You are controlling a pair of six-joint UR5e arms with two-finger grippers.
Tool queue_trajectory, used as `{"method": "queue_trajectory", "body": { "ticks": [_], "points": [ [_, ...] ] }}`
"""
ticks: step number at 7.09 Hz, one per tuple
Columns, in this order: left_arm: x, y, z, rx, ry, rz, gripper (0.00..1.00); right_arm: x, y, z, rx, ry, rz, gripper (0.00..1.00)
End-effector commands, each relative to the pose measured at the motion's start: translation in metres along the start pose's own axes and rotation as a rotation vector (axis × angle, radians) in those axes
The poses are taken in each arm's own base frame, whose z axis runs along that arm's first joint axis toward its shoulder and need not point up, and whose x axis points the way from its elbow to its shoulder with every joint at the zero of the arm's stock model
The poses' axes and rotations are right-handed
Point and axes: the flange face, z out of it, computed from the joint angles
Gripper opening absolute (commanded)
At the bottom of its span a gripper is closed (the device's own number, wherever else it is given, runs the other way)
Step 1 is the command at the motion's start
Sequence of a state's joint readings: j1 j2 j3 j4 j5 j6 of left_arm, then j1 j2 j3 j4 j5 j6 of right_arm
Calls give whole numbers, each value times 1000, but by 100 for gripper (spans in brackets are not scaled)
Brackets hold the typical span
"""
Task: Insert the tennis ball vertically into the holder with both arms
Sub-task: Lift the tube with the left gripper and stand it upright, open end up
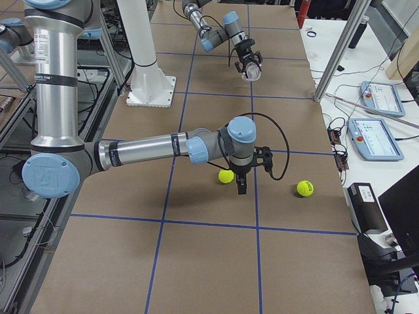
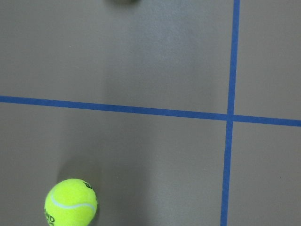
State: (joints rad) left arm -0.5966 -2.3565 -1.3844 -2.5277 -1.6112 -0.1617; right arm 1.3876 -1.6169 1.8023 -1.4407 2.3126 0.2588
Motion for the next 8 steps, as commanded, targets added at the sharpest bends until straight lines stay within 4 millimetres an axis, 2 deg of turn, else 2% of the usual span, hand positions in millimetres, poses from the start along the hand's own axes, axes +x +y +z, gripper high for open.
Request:
{"method": "queue_trajectory", "body": {
  "ticks": [1,2,3,4,5,6,7,8],
  "points": [
    [0,6,-16,185,-17,-169,79,-14,2,-5,8,-9,-15,100],
    [7,4,-18,229,-17,-188,79,-18,4,-6,2,-34,-10,100],
    [33,5,-20,299,-36,-229,79,-37,6,2,-30,-76,49,100],
    [57,4,-24,373,-56,-270,79,-68,8,5,-23,-96,28,100],
    [66,7,-25,405,-64,-285,79,-83,12,17,-34,-109,-14,100],
    [63,7,-28,439,-87,-296,79,-99,16,31,-64,-113,-47,100],
    [63,19,-29,514,-106,-323,79,-107,19,38,-70,-98,-69,100],
    [75,40,-29,588,-133,-363,79,-104,29,48,-87,-73,-70,100]
  ]
}}
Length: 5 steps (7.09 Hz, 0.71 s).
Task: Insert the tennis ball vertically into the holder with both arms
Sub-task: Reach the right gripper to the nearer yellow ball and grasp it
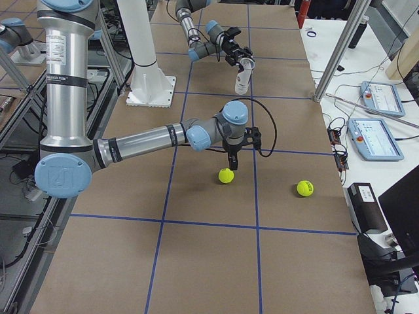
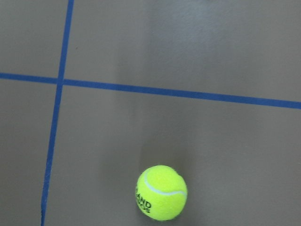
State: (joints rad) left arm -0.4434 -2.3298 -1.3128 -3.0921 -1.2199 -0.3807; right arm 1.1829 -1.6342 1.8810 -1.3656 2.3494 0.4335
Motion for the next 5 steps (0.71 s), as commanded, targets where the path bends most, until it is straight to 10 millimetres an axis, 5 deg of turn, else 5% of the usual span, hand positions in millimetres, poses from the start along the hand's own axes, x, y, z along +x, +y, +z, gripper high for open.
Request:
{"method": "queue_trajectory", "body": {
  "ticks": [1,3,5],
  "points": [
    [1,26,-15,109,-49,-49,79,12,21,19,-32,57,4,100],
    [4,27,-15,106,-48,-49,79,9,23,44,23,75,-92,99],
    [9,28,-16,106,-39,-52,79,31,24,82,69,64,-152,99]
  ]
}}
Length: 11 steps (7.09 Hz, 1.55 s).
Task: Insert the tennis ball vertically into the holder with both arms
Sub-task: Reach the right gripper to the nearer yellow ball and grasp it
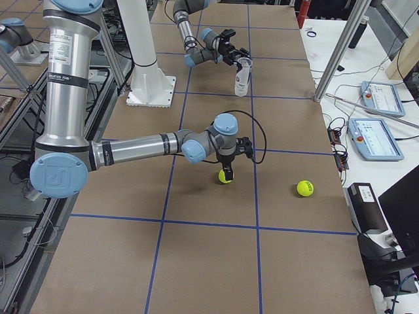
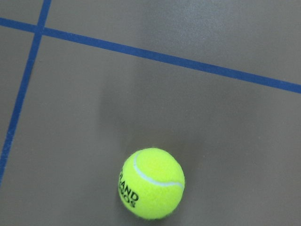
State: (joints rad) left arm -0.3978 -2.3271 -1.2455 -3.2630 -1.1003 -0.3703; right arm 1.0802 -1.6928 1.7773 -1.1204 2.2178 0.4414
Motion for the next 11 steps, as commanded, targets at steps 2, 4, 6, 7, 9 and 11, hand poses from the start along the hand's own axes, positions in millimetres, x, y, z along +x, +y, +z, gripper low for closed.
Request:
{"method": "queue_trajectory", "body": {
  "ticks": [2,4,6,7,9,11],
  "points": [
    [4,2,-1,-2,5,-2,79,-23,-5,34,77,-8,-25,99],
    [3,3,-2,-5,4,-2,80,-31,3,48,81,6,-48,99],
    [3,3,-2,-4,4,-2,80,-25,7,53,75,26,-44,98],
    [3,3,-2,-4,4,-2,80,-23,7,60,64,31,-42,98],
    [3,3,-3,-2,5,-3,80,-22,7,67,53,32,-37,83],
    [0,10,-7,-14,3,0,80,-23,6,68,51,32,-33,36]
  ]
}}
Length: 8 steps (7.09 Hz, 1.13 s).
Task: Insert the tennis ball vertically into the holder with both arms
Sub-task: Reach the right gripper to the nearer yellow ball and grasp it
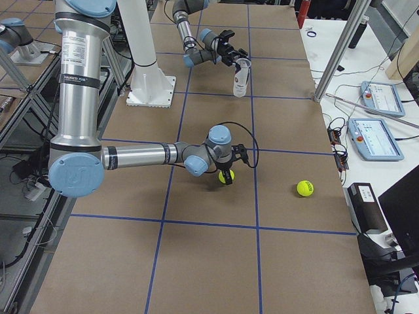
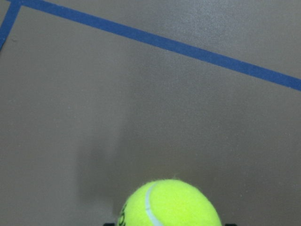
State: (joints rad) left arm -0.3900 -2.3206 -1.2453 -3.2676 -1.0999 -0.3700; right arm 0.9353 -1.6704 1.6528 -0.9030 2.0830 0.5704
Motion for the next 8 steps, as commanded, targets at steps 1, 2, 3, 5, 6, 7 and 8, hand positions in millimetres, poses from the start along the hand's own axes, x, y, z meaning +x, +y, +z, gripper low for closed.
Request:
{"method": "queue_trajectory", "body": {
  "ticks": [1,2,3,5,6,7,8],
  "points": [
    [-8,12,-12,-7,1,-2,80,0,1,1,-4,-4,3,5],
    [-5,15,-18,11,14,-16,80,-7,-2,-5,5,-17,-4,0],
    [-4,16,-18,10,15,-18,80,-21,-10,-20,33,-31,-15,0],
    [-3,26,-24,14,-4,-24,79,-77,-59,-46,53,-152,55,0],
    [-5,29,-24,16,-5,-25,79,-116,-93,-86,35,-170,124,0],
    [-3,29,-25,16,-2,-25,78,-159,-117,-127,4,-149,148,0],
    [-2,30,-25,14,-2,-25,78,-197,-144,-160,-10,-137,164,0]
  ]
}}
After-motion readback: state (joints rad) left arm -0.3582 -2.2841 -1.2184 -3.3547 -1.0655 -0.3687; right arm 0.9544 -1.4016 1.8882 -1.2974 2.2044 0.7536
